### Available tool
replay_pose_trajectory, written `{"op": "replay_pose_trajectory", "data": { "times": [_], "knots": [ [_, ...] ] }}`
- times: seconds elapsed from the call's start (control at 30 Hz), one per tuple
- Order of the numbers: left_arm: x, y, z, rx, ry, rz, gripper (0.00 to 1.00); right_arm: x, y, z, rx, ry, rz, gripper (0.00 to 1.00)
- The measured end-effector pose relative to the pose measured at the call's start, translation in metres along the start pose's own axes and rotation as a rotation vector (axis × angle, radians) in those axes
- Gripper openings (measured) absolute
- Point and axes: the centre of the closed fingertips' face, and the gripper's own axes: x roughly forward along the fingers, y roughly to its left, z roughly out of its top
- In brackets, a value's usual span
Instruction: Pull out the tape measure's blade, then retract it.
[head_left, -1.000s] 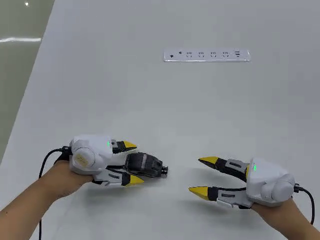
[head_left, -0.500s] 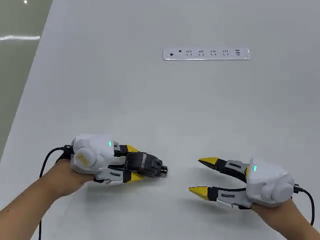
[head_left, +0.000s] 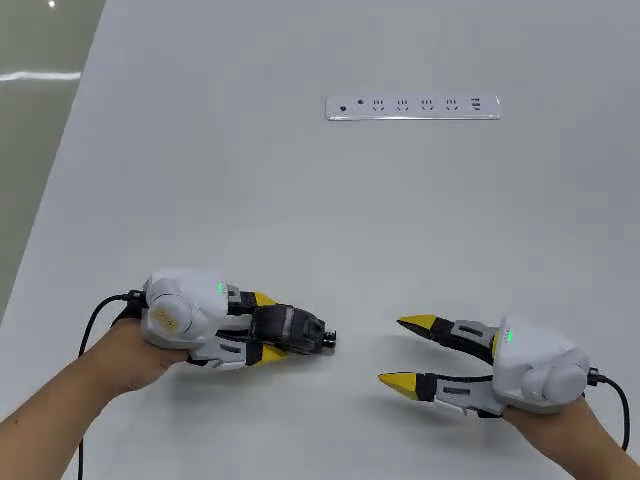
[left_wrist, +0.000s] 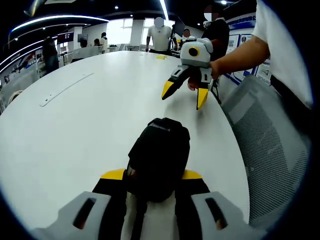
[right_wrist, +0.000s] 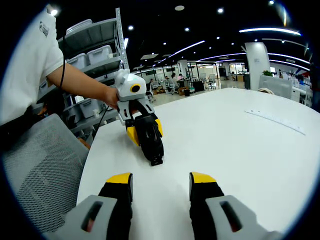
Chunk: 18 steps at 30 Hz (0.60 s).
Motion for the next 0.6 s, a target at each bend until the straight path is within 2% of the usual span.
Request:
{"op": "replay_pose_trajectory", "data": {
  "times": [0.2,0.37,0.47,0.6],
  "knots": [
    [0.000,0.000,-0.001,0.002,0.003,0.002,0.33,0.001,0.002,0.000,-0.001,-0.004,0.006,0.44],
    [0.001,0.001,-0.001,-0.002,0.005,0.011,0.33,0.008,0.002,-0.002,-0.008,-0.002,0.019,0.44],
    [0.001,0.001,-0.001,-0.006,0.001,0.014,0.33,0.012,0.002,-0.003,-0.031,0.003,0.029,0.39],
    [0.001,0.002,-0.001,-0.013,0.000,0.022,0.33,0.019,0.002,0.000,-0.034,-0.008,0.042,0.40]
  ]
}}
